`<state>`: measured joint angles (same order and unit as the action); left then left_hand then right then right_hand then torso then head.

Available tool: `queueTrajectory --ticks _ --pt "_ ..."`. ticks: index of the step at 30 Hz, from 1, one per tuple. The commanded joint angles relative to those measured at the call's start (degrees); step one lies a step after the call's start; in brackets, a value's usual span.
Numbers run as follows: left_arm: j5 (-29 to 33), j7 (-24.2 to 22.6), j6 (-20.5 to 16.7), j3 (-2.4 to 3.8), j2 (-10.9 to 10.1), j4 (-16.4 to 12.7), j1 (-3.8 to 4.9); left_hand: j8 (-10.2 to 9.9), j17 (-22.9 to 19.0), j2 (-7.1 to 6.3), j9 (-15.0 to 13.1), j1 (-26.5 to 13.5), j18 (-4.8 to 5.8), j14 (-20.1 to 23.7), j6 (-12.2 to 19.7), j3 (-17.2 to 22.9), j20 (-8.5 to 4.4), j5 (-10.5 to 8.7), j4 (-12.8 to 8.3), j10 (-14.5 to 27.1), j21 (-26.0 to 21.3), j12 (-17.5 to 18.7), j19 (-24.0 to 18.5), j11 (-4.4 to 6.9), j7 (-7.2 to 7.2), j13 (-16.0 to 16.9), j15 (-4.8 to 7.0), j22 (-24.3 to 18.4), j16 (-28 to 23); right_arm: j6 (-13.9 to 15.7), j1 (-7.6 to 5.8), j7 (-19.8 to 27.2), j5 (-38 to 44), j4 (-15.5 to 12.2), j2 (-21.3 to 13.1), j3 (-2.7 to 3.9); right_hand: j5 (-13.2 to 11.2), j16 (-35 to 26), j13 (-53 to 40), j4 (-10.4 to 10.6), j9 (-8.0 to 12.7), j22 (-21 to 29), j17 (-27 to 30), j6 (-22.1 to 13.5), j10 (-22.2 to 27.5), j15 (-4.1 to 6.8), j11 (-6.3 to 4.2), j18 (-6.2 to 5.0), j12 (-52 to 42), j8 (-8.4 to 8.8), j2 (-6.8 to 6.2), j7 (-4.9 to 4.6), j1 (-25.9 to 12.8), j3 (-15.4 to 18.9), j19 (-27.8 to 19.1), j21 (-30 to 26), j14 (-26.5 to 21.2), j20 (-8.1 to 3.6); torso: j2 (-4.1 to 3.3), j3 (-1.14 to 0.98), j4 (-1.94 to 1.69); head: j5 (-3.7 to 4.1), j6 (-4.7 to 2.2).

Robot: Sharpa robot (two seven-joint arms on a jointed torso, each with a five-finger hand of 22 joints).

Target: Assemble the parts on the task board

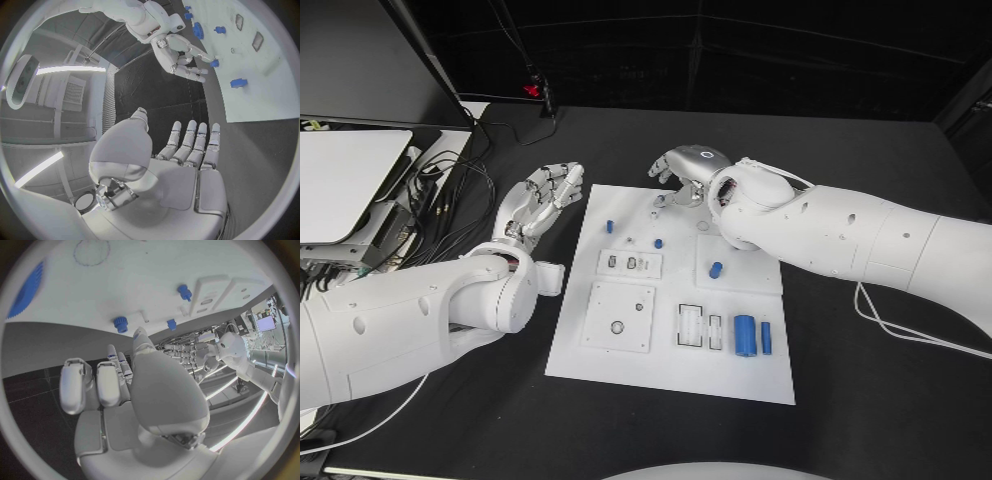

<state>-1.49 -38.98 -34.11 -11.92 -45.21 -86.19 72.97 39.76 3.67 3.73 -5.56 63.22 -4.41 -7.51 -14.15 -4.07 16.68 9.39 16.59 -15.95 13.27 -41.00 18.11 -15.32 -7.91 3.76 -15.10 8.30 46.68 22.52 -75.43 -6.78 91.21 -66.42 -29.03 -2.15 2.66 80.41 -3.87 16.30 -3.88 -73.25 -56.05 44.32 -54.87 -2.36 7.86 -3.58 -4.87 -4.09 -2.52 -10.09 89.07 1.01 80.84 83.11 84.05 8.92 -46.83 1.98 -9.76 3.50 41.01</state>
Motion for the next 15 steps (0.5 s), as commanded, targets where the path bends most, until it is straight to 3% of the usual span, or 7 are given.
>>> queueTrajectory --ticks 1,4,7,10,15 --pt "-0.4 -15.3 0.8 0.04 0.0 0.1 0.08 0.2 0.1 0.42 0.1 0.4 -0.38 0.1 -0.2 -0.4 0.01 0.29 0.0 -0.2 0.4 -0.2 -0.2 -0.01 -9.19 0.0 -0.23 0.1 0.3 11.7 -0.12 8.9 -15.5 -2.7 -2.3 0.05 0.1 -0.3 -0.1 -0.1 -0.3 0.3 0.2 2.2 -0.8 -0.14 -0.39 -0.42 -0.7 -0.55 0.61 -0.79 -0.7 -0.7 -0.4 -0.4 -0.1 -0.19 0.10 0.06 0.03 0.41 -0.30" --pt "-0.4 -15.4 0.9 0.03 0.0 0.2 0.08 0.2 0.1 0.42 0.1 0.4 -0.38 0.1 -0.2 -0.4 0.01 0.29 0.0 -0.2 0.4 -0.2 -0.2 -0.01 -9.19 0.0 -0.23 0.1 0.3 13.9 -0.19 13.9 -27.8 -6.7 -6.0 0.07 0.4 -0.9 -0.1 -0.2 -0.5 1.1 1.6 3.5 -1.1 -0.34 -0.05 -0.57 -1.3 -1.07 1.04 -1.38 -1.3 -0.8 -0.8 -0.9 -0.4 -0.12 0.14 0.14 0.09 0.81 -0.44" --pt "-0.4 -15.4 0.9 0.01 -0.1 0.3 0.08 0.2 0.1 0.41 0.1 0.4 -0.38 0.1 -0.2 -0.4 0.01 0.30 0.0 -0.2 0.4 -0.2 -0.2 -0.02 -9.19 0.0 -0.23 0.1 0.3 14.5 -0.42 17.3 -35.1 -10.4 -9.7 0.08 0.8 -1.0 -0.1 -0.3 -0.7 1.1 1.4 4.5 -1.2 -0.57 0.20 -0.53 -2.0 -1.66 1.26 -1.68 -2.2 -0.5 -0.7 -1.0 -0.2 0.09 0.14 0.14 0.18 1.32 -0.68" --pt "-0.4 -15.4 0.9 -0.04 -0.1 0.4 0.08 0.2 0.1 0.40 0.1 0.5 -0.37 0.1 -0.2 -0.4 0.01 0.30 0.0 -0.2 0.4 -0.2 -0.1 -0.02 -9.19 0.0 -0.23 0.1 0.3 12.9 -1.00 19.5 -38.6 -13.9 -13.9 0.09 0.9 -0.1 0.0 -0.2 -0.8 -0.9 -1.1 5.2 -0.9 -0.72 0.34 -0.07 -2.5 -2.02 1.33 -1.81 -3.3 -0.1 0.4 -0.2 0.4 0.25 0.12 0.07 0.17 2.21 -0.84" --pt "-0.4 -15.4 0.9 -0.11 0.0 0.5 0.08 0.2 0.1 0.40 0.1 0.5 -0.37 0.1 -0.2 -0.4 0.01 0.30 0.0 -0.2 0.4 -0.2 -0.1 -0.02 -9.19 0.0 -0.23 0.1 0.3 9.7 -1.46 20.0 -37.9 -17.0 -19.2 0.05 0.9 2.0 0.1 -0.6 -0.5 -4.1 -6.1 4.7 -0.2 -0.73 0.22 0.62 -3.1 -1.76 1.99 -1.53 -3.8 -0.1 2.3 1.4 1.6 0.33 0.35 0.24 0.45 3.59 -1.09"
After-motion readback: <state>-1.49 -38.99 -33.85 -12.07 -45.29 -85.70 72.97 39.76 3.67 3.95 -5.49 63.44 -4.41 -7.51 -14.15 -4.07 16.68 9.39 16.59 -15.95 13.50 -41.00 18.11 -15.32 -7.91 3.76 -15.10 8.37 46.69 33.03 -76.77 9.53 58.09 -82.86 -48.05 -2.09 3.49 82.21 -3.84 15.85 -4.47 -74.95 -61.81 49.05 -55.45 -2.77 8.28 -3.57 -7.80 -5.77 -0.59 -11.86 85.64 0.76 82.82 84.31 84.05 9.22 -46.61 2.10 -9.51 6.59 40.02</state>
